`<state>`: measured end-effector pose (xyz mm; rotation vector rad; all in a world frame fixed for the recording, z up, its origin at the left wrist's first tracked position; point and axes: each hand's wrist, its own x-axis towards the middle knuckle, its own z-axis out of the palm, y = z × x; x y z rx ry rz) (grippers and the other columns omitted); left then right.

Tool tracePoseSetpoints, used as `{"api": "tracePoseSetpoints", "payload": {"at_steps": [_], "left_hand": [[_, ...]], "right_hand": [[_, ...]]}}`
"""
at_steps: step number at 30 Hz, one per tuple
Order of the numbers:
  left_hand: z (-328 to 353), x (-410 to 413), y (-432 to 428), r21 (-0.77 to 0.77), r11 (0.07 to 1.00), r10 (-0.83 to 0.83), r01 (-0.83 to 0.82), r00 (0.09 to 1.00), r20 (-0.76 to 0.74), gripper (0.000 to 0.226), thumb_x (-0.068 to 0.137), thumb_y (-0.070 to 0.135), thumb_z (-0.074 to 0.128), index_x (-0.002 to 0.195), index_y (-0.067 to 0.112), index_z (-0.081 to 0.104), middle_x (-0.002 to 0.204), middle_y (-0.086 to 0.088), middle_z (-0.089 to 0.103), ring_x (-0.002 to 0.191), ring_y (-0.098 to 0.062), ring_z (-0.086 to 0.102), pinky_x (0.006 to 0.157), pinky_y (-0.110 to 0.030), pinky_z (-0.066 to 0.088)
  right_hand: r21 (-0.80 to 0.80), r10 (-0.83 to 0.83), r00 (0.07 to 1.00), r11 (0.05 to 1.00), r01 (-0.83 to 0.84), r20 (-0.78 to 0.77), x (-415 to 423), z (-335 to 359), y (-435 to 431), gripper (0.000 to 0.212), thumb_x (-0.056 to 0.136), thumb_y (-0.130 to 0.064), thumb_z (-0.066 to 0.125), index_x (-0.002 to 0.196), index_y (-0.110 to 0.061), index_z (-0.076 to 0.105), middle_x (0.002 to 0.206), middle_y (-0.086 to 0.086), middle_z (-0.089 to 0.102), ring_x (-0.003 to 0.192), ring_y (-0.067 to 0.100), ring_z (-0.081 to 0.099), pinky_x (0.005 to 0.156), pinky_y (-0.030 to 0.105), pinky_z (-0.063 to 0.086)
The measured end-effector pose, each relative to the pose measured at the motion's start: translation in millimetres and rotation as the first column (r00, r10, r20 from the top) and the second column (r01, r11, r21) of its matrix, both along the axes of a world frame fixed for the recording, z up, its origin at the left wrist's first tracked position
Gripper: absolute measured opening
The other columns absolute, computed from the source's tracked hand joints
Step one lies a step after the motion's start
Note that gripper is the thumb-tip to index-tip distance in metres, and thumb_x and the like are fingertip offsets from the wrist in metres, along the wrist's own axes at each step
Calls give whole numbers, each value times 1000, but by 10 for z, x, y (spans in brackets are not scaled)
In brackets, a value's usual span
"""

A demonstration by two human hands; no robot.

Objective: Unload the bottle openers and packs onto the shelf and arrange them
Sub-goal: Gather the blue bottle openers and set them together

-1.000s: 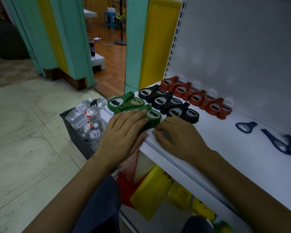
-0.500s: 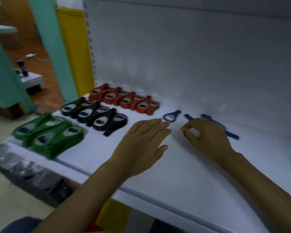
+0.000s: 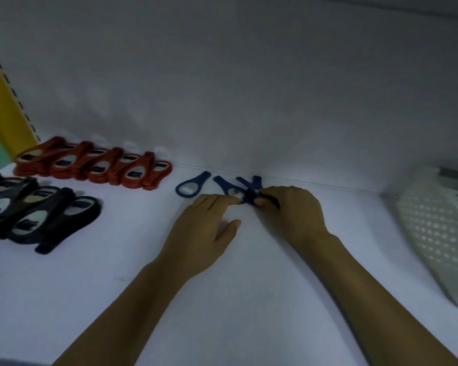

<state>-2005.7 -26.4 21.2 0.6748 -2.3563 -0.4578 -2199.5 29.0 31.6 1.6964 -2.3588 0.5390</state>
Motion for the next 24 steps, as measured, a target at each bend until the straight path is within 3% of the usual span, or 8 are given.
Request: {"api": "tracePoseSetpoints", "payload": {"at_steps": [2, 5, 8, 11, 14, 18, 21, 24], "left_hand": [[-24, 40, -24, 138, 990, 38, -27, 996, -78, 33, 91, 32, 55, 123, 22, 57, 112, 15, 58, 106, -6, 54, 87, -11, 39], [-21, 52, -49, 290, 956, 96, -52, 986, -139, 36, 92, 45, 39, 115, 25, 59, 98, 13, 63, 91, -6, 60, 79, -15, 44], [-6, 44, -18, 363, 932, 83, -5, 976, -200, 45, 87, 57, 28, 102, 30, 61, 87, 4, 68, 81, -6, 62, 70, -15, 45], [53, 49, 2, 483, 875, 121, 36, 950, -289, 41, 82, 68, 28, 96, 37, 52, 79, 1, 67, 71, -6, 63, 62, -22, 51], [86, 57, -22, 528, 849, 200, -6, 929, -310, 43, 89, 54, 34, 108, 21, 54, 83, -2, 68, 72, -9, 64, 67, -29, 53], [86, 36, -47, 550, 835, 214, 7, 917, -336, 22, 100, 25, 38, 108, 16, 57, 83, 5, 68, 67, -2, 63, 57, -13, 47], [61, 33, -59, 584, 811, 203, 34, 920, -335, 21, 99, 24, 39, 108, 18, 57, 89, 6, 69, 67, -2, 64, 56, -10, 46], [36, 29, -79, 621, 782, 207, 57, 915, -345, 21, 99, 27, 41, 108, 22, 59, 94, 9, 69, 71, -4, 66, 58, -13, 49]], "right_hand": [[-90, -66, 996, 993, 70, 52, 57, 41, 37, 33, 98, -38, 45, 82, -23, 69, 73, 0, 65, 68, 21, 57, 56, 28, 35], [-327, -40, 975, 938, 113, 220, 240, 140, 97, 36, 97, -35, 50, 70, -19, 66, 65, -4, 63, 58, 15, 55, 50, 25, 38], [-478, 260, 960, 859, -182, 102, 579, 158, 138, 20, 94, -18, 58, 84, -14, 74, 80, 1, 73, 67, 17, 64, 60, 28, 47], [-356, 546, 837, 790, -499, 40, 770, 81, 86, 24, 93, -9, 51, 84, -4, 73, 87, 8, 72, 75, 21, 62, 69, 35, 48], [-340, 640, 764, 737, -584, 76, 744, 63, 50, 23, 93, -4, 50, 84, -1, 72, 89, 10, 70, 78, 24, 62, 72, 37, 47], [-480, 464, 884, 791, -379, 67, 608, 37, 60, 14, 85, -9, 63, 94, -6, 74, 97, 6, 73, 90, 15, 64, 83, 32, 50], [-174, 146, 986, 976, -130, 79, 363, 7, 29, 46, 88, -36, 64, 127, -11, 61, 127, 7, 63, 119, 21, 56, 104, 36, 41], [-7, 84, 993, 996, -83, 83, 204, 23, 21, 33, 93, -37, 57, 113, -14, 67, 106, 4, 70, 99, 23, 63, 93, 35, 45]]}}
